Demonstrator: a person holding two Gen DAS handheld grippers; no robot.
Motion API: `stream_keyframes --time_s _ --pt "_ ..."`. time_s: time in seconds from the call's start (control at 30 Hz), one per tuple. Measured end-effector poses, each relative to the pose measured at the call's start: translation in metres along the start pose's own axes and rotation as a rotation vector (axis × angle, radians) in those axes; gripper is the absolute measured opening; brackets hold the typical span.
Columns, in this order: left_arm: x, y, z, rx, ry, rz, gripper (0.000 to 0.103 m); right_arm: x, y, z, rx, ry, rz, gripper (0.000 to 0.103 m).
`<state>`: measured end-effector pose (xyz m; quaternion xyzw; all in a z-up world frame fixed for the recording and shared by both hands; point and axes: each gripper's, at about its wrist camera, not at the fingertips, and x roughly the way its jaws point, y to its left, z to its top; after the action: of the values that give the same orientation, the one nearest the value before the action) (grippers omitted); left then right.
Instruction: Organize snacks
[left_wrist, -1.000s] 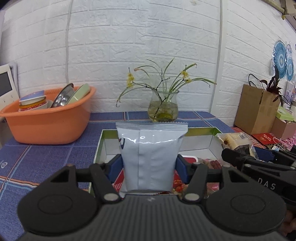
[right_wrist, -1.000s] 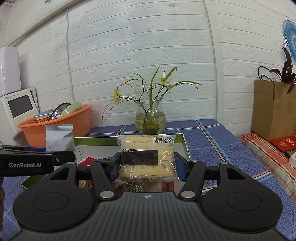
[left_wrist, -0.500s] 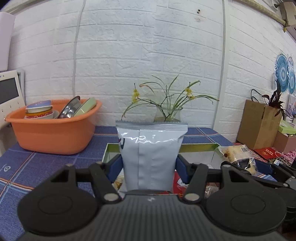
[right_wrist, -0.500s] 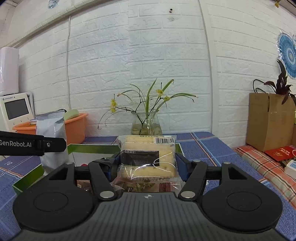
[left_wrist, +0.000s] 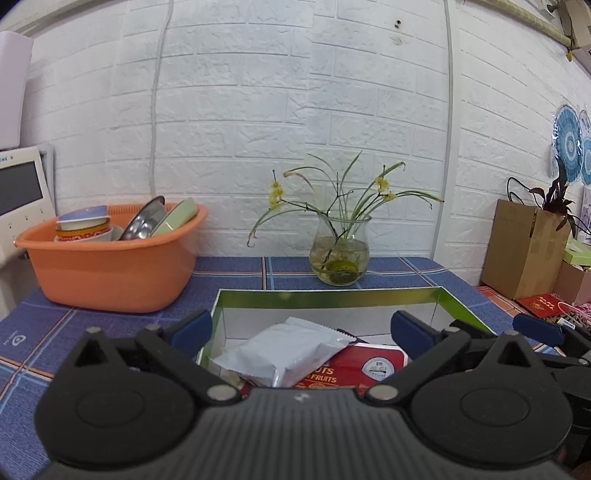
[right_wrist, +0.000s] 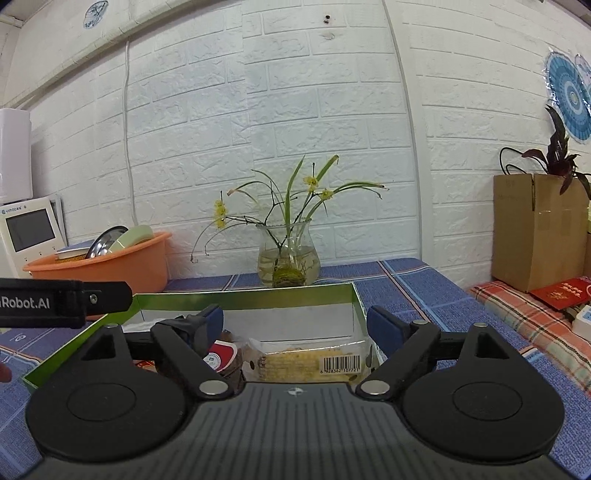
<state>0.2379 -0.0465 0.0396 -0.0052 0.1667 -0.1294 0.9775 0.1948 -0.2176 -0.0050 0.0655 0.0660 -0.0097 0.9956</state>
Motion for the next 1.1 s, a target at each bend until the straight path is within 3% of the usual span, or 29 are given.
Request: stream_keyframes --time_s 0.33,0.47,0.63,0.93,1.1 --pt "0.006 0.008 0.001 -0.056 0.04 0.077 0.103 -0.008 0.004 0.004 -0.026 -0.043 -0.02 0.103" --pt "0.003 0.004 0.002 -0.009 0.024 0.117 0.103 -0.01 0.005 0.006 -0.043 -0.051 -0.027 0.103" --pt "-0.004 0.003 0.001 0.037 0.06 0.138 0.103 -0.017 0.006 0.01 -0.038 -0.041 -0.035 0.103" --pt "-0.064 -0.009 -0.015 0.099 0.059 0.125 0.103 -0.08 -0.002 0.015 0.036 0.001 -0.04 0.103" --pt "-0.109 -0.018 -0.027 0.044 0.043 0.137 0.103 -0.132 0.006 0.007 0.019 -0.002 -0.01 0.103"
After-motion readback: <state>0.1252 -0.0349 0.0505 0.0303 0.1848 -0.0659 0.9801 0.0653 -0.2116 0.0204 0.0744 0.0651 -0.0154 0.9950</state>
